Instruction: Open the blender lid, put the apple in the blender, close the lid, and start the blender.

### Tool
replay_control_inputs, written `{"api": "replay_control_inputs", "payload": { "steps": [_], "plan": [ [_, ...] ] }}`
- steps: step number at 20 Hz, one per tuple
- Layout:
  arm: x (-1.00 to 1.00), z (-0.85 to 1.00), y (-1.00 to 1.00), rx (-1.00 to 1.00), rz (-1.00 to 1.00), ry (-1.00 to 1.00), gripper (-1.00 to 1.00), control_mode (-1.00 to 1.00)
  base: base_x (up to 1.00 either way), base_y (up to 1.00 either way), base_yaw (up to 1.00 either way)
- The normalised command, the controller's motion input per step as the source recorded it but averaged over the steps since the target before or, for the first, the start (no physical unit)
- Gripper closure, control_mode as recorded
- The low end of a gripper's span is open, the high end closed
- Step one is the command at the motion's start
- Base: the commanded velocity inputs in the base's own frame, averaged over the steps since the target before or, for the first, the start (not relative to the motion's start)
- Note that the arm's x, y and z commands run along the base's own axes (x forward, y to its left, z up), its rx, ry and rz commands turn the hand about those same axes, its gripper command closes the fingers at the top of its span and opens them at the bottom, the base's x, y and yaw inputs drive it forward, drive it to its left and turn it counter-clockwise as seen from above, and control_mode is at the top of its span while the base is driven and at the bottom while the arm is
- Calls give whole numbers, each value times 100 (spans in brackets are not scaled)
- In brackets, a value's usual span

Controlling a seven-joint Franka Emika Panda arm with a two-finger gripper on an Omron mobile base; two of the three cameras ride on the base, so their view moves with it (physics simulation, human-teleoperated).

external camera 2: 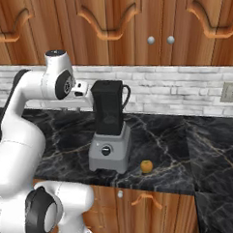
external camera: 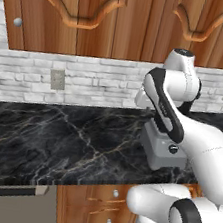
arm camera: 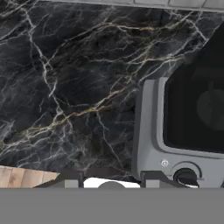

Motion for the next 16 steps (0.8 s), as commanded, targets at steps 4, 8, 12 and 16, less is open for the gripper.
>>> {"api": "replay_control_inputs", "payload": {
  "steps": [4,8,12,16],
  "plan": [
    [-21,-1,0,0,0,-3,-100,-100,0,0,0],
    [-47,-29,-19,-6,0,-30,-100,-100,0,0,0],
    [-18,-68,-17,-40,1,-45,-100,-100,0,0,0],
    [-21,-59,-16,-44,-1,-51,-100,-100,0,0,0]
  ]
}}
